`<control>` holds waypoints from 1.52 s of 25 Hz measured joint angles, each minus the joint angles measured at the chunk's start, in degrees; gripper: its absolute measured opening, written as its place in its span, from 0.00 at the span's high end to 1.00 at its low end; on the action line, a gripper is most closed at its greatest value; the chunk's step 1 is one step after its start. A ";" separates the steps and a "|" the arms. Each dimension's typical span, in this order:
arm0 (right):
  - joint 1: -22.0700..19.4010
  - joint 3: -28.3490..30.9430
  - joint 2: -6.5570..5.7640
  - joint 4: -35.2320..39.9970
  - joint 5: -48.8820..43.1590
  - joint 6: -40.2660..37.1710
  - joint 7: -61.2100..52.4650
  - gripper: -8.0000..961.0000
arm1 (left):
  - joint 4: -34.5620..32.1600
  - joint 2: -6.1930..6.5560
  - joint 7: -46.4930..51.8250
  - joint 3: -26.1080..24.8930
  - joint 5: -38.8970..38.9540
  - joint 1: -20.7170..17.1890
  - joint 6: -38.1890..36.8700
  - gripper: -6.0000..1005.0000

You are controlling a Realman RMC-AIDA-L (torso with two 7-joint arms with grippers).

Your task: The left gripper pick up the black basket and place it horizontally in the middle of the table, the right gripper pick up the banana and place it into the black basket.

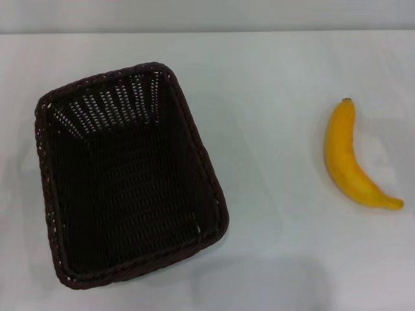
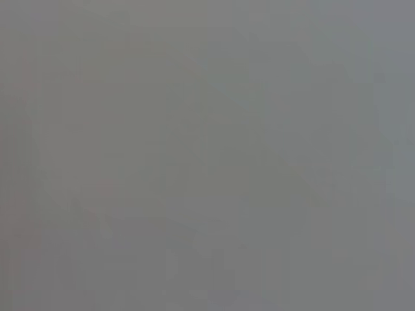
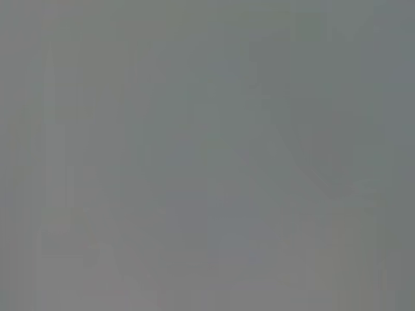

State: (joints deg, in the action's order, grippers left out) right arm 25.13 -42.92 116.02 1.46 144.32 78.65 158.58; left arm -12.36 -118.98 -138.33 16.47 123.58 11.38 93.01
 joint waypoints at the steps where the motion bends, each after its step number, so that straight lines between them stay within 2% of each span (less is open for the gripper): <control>1: 0.11 0.00 -0.05 0.09 -0.03 -0.08 -0.01 0.09 | 0.02 -0.05 0.35 0.10 -0.01 -0.02 0.08 0.12; 9: 0.07 -0.53 -0.36 0.84 -0.45 -2.00 0.45 0.09 | -0.13 0.13 5.84 0.46 -2.70 0.03 -0.49 0.13; 20: 1.69 -0.67 -0.45 3.39 -0.48 -4.69 0.43 0.09 | -4.14 1.07 16.44 0.50 -5.54 0.57 -4.11 0.13; 25: 2.43 -0.50 -0.29 3.79 -0.48 -5.75 0.38 0.09 | -10.57 1.95 28.52 0.50 -11.87 0.78 -6.33 0.13; 27: 2.72 -0.31 -0.18 3.73 -0.30 -5.97 0.32 0.09 | -14.17 3.63 35.94 0.50 -17.37 1.52 -8.49 0.13; 35: 3.70 -0.20 -0.17 3.63 -0.12 -8.02 0.64 0.09 | -28.89 12.44 60.90 1.17 -44.05 7.79 -9.08 0.13; 38: 3.78 -0.15 -0.03 3.26 -0.09 -8.05 0.70 0.09 | -34.59 16.79 67.24 5.24 -52.55 11.61 -7.47 0.13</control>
State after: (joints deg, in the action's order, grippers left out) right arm 28.92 -43.07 115.99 4.72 144.23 70.60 159.28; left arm -46.95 -102.19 -71.10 21.71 71.04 22.99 85.54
